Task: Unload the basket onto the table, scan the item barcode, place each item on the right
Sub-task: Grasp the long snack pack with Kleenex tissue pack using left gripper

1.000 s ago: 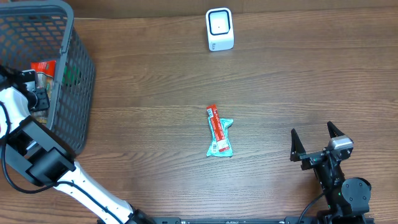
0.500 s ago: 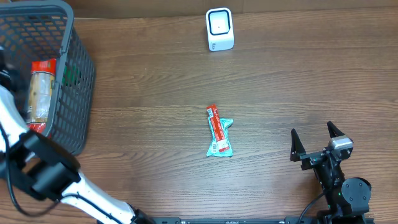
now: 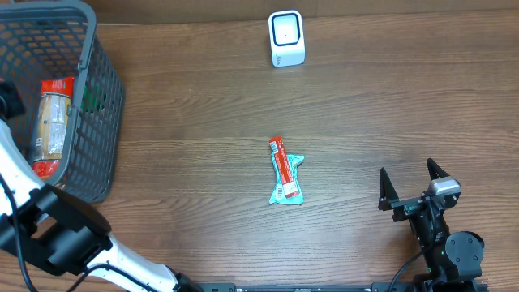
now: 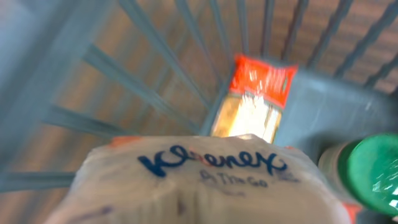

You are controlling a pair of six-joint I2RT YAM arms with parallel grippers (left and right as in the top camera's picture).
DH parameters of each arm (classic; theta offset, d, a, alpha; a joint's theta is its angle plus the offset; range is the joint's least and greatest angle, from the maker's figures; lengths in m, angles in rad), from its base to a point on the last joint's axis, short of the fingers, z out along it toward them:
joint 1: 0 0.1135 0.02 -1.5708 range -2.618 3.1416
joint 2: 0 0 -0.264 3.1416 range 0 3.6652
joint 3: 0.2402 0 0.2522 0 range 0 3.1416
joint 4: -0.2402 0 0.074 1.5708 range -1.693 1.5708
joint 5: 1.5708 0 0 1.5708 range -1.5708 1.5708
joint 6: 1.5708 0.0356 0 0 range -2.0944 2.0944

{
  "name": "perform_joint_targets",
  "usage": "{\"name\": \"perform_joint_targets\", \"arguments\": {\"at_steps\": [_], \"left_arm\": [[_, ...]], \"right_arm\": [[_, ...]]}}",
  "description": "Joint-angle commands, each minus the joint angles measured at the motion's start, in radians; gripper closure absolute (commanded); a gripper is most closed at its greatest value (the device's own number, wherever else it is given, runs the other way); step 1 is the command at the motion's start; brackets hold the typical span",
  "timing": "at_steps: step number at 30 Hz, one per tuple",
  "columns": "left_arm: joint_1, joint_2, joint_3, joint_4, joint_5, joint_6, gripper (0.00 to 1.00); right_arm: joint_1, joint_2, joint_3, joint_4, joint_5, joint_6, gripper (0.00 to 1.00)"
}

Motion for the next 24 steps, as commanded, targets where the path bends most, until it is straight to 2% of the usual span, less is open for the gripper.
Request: {"name": "perform_joint_targets", "arguments": {"at_steps": [1,5,6,7,8,9,11,13,16,24], "left_arm": [[0.008,0.069,-0.057,0.013,0.058,0.08,0.91],[0.007,0.148,-0.061,0.025,0.068,0.107,0.86],[0.007,0.162,-0.061,0.031,0.066,0.116,0.78],[0.008,0.175,-0.061,0.037,0.065,0.124,0.62],[0.011,0.181,-0.061,0.043,0.062,0.125,0.4],[0.013,0.19,-0.061,0.053,0.059,0.125,0.27],[0.017,0.196,-0.061,0.071,0.06,0.125,0.12],[0.023,0.203,-0.061,0.089,0.06,0.126,0.03],[0.029,0.226,-0.061,0.095,0.082,0.149,0.0],[0.034,0.362,-0.061,0.099,0.097,0.151,0.0]], "right_arm": [[0.002,-0.007,-0.011,0.005,0.008,0.01,0.0],[0.002,-0.007,-0.011,0.005,0.008,0.01,0.0],[0.002,-0.007,-0.011,0.005,0.008,0.01,0.0],[0.002,-0.007,-0.011,0.005,0.008,0.01,0.0],[0.002,-0.007,-0.011,0.005,0.008,0.01,0.0],[0.002,-0.007,-0.011,0.005,0.008,0.01,0.0],[0.002,-0.007,-0.011,0.005,0.008,0.01,0.0],[0.002,-0.007,-0.011,0.005,0.008,0.01,0.0],[0.002,-0.007,-0.011,0.005,0.008,0.01,0.0],[0.002,-0.007,-0.011,0.005,0.008,0.01,0.0]]}}
